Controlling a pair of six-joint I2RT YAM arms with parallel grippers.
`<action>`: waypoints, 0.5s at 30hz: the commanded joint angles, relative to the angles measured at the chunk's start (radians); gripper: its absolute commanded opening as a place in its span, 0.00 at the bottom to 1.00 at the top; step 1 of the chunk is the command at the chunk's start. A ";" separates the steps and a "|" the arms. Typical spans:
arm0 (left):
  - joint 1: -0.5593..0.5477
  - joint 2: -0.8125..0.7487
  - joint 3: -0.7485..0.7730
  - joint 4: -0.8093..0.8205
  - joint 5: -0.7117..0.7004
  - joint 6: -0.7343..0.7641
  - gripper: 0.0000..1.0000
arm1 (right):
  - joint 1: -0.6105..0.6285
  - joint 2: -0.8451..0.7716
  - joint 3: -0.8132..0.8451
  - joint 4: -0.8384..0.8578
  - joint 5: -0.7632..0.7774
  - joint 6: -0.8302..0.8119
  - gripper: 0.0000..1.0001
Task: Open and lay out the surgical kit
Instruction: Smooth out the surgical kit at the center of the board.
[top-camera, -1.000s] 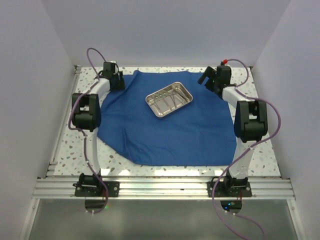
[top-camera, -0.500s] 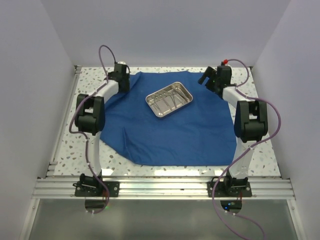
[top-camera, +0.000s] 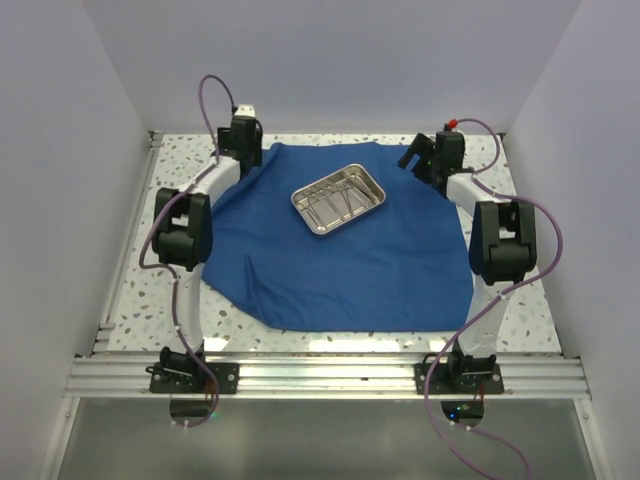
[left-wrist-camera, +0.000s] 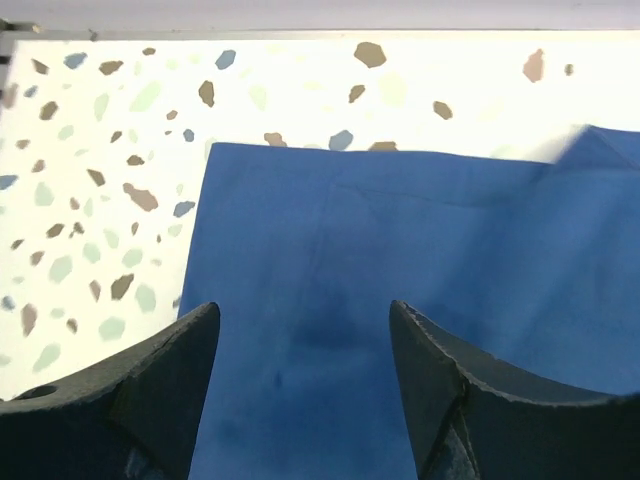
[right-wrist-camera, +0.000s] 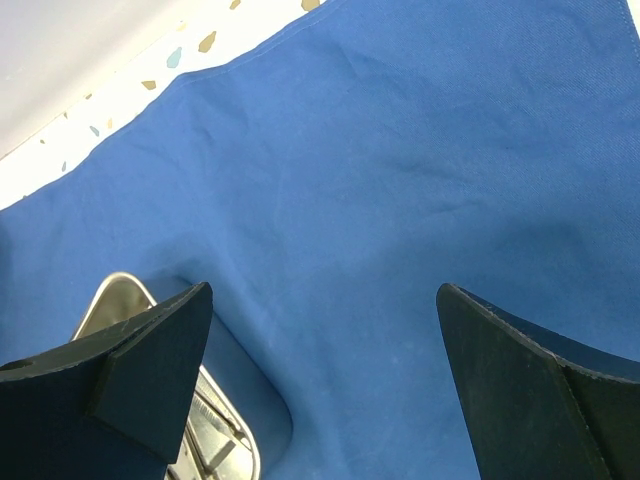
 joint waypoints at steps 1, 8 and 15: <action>0.096 0.075 0.094 -0.018 0.153 -0.050 0.72 | -0.006 -0.022 -0.012 0.010 -0.006 -0.015 0.99; 0.135 0.131 0.158 -0.044 0.413 -0.062 0.69 | -0.006 -0.012 -0.006 0.002 0.006 -0.022 0.99; 0.132 0.104 0.099 -0.025 0.546 -0.047 0.67 | -0.005 -0.003 -0.003 0.001 0.009 -0.021 0.99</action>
